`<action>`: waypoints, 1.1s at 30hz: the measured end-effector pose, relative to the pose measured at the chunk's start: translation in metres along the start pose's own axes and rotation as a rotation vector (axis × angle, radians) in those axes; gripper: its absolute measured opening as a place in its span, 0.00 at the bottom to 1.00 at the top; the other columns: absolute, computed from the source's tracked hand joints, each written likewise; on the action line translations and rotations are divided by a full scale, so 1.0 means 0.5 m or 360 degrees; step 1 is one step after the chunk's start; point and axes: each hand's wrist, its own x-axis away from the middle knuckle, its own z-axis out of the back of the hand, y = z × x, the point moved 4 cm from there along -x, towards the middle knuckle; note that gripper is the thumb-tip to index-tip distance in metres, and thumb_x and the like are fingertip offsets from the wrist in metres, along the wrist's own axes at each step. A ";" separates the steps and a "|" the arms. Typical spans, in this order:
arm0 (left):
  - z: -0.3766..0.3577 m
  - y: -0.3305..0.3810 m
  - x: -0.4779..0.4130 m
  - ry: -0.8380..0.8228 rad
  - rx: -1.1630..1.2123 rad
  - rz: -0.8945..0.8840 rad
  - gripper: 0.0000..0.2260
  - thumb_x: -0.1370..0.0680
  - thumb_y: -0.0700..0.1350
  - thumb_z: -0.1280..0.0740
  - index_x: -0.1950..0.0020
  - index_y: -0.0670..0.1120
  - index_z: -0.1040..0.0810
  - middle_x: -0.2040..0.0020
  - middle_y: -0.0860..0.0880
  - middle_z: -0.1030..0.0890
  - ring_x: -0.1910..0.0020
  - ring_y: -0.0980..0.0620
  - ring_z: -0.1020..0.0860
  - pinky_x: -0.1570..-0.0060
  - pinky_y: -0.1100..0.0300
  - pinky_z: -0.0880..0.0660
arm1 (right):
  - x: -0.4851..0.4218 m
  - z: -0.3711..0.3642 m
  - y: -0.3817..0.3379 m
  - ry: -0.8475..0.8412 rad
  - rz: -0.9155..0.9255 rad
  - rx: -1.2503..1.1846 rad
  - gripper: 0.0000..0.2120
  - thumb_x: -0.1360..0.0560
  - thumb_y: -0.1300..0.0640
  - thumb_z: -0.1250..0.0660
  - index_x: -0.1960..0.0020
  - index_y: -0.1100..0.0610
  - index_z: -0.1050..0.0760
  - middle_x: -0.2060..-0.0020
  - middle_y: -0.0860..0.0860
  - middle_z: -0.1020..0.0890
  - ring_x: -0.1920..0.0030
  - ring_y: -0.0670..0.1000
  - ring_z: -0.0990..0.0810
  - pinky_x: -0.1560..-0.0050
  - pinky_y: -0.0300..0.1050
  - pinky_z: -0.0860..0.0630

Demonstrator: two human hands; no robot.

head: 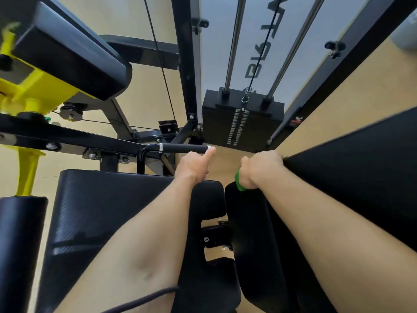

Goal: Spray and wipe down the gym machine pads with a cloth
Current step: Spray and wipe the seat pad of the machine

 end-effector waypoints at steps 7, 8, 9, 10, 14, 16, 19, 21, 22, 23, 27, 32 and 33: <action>-0.006 0.045 -0.011 0.0111 0.0303 -0.0205 0.29 0.20 0.67 0.40 0.69 0.46 0.23 0.73 0.51 0.21 0.68 0.48 0.21 0.49 0.43 0.18 | -0.104 -0.075 -0.146 0.0164 0.0085 0.0424 0.20 0.17 0.53 0.46 0.31 0.55 0.25 0.35 0.56 0.22 0.34 0.61 0.25 0.36 0.61 0.31; -0.003 0.052 -0.015 0.0151 0.0296 -0.0240 0.30 0.19 0.67 0.40 0.69 0.45 0.23 0.72 0.50 0.21 0.67 0.49 0.21 0.49 0.44 0.18 | -0.126 -0.083 -0.159 0.0155 0.0095 0.0441 0.20 0.17 0.53 0.47 0.29 0.55 0.26 0.33 0.56 0.23 0.33 0.61 0.26 0.35 0.61 0.31; -0.001 0.055 -0.021 0.0185 0.0299 -0.0264 0.30 0.19 0.67 0.40 0.69 0.45 0.23 0.72 0.50 0.21 0.67 0.48 0.20 0.49 0.44 0.18 | -0.145 -0.090 -0.172 0.0141 0.0110 0.0444 0.20 0.17 0.54 0.47 0.28 0.56 0.27 0.31 0.56 0.24 0.31 0.61 0.27 0.34 0.61 0.32; 0.001 0.054 -0.026 0.0210 0.0311 -0.0273 0.31 0.19 0.67 0.41 0.69 0.45 0.23 0.71 0.49 0.20 0.66 0.48 0.20 0.49 0.44 0.18 | -0.162 -0.097 -0.187 0.0122 0.0144 0.0435 0.20 0.17 0.54 0.47 0.28 0.55 0.28 0.31 0.56 0.25 0.31 0.61 0.28 0.34 0.60 0.32; -0.012 0.052 -0.020 0.0213 0.0230 -0.0337 0.31 0.19 0.68 0.41 0.65 0.43 0.20 0.66 0.42 0.17 0.65 0.46 0.20 0.50 0.44 0.19 | -0.199 -0.134 -0.231 0.0188 0.0288 0.0408 0.17 0.17 0.55 0.44 0.32 0.53 0.26 0.35 0.52 0.22 0.34 0.56 0.25 0.36 0.52 0.30; -0.020 0.054 -0.006 0.0204 0.0163 -0.0393 0.32 0.19 0.68 0.41 0.62 0.41 0.18 0.61 0.38 0.15 0.64 0.45 0.20 0.50 0.45 0.20 | -0.201 -0.134 -0.232 0.0245 0.0287 0.0312 0.15 0.18 0.54 0.42 0.35 0.53 0.24 0.37 0.51 0.21 0.37 0.55 0.23 0.39 0.51 0.28; -0.025 0.048 0.015 0.0190 0.0116 -0.0398 0.34 0.18 0.67 0.41 0.58 0.35 0.17 0.58 0.37 0.15 0.60 0.41 0.17 0.52 0.49 0.22 | -0.185 -0.124 -0.206 0.0276 0.0162 0.0234 0.14 0.19 0.52 0.40 0.36 0.54 0.24 0.40 0.53 0.20 0.38 0.57 0.23 0.37 0.57 0.28; -0.023 0.039 0.024 0.0209 0.0133 -0.0355 0.35 0.18 0.67 0.41 0.57 0.35 0.17 0.59 0.39 0.14 0.57 0.40 0.16 0.55 0.52 0.23 | -0.161 -0.109 -0.177 0.0307 0.0088 0.0191 0.15 0.18 0.51 0.41 0.35 0.55 0.24 0.39 0.54 0.20 0.37 0.58 0.23 0.36 0.59 0.29; -0.021 0.035 0.031 0.0227 0.0145 -0.0332 0.34 0.18 0.67 0.41 0.58 0.37 0.17 0.59 0.40 0.14 0.57 0.41 0.16 0.55 0.52 0.23 | -0.148 -0.099 -0.162 0.0328 0.0063 0.0176 0.15 0.18 0.51 0.41 0.35 0.54 0.24 0.39 0.54 0.20 0.37 0.58 0.23 0.36 0.59 0.29; -0.020 0.034 0.038 0.0238 0.0159 -0.0316 0.33 0.19 0.68 0.41 0.60 0.38 0.17 0.59 0.40 0.14 0.57 0.41 0.16 0.55 0.52 0.23 | -0.133 -0.088 -0.146 0.0341 0.0043 0.0164 0.15 0.18 0.51 0.41 0.35 0.54 0.24 0.39 0.54 0.20 0.37 0.58 0.23 0.36 0.59 0.29; -0.019 0.045 0.067 0.0209 0.0196 -0.0277 0.33 0.20 0.69 0.41 0.61 0.41 0.18 0.59 0.40 0.14 0.57 0.40 0.15 0.51 0.46 0.20 | -0.072 -0.049 -0.077 0.0226 -0.0067 0.0100 0.19 0.18 0.48 0.40 0.32 0.55 0.27 0.37 0.55 0.21 0.36 0.59 0.23 0.35 0.59 0.28; -0.008 0.079 0.088 0.0211 0.0215 -0.0283 0.34 0.20 0.70 0.42 0.58 0.39 0.17 0.57 0.39 0.14 0.57 0.40 0.15 0.50 0.44 0.19 | -0.013 -0.036 -0.032 0.0356 -0.0145 0.0076 0.17 0.18 0.51 0.40 0.32 0.58 0.28 0.41 0.55 0.20 0.41 0.58 0.21 0.40 0.54 0.24; -0.007 0.087 0.091 0.0205 0.0216 -0.0294 0.34 0.19 0.69 0.42 0.59 0.40 0.17 0.57 0.39 0.14 0.58 0.40 0.16 0.49 0.44 0.19 | -0.011 -0.044 -0.038 0.0405 -0.0177 0.0043 0.17 0.18 0.51 0.39 0.33 0.58 0.28 0.43 0.55 0.20 0.42 0.57 0.20 0.41 0.53 0.23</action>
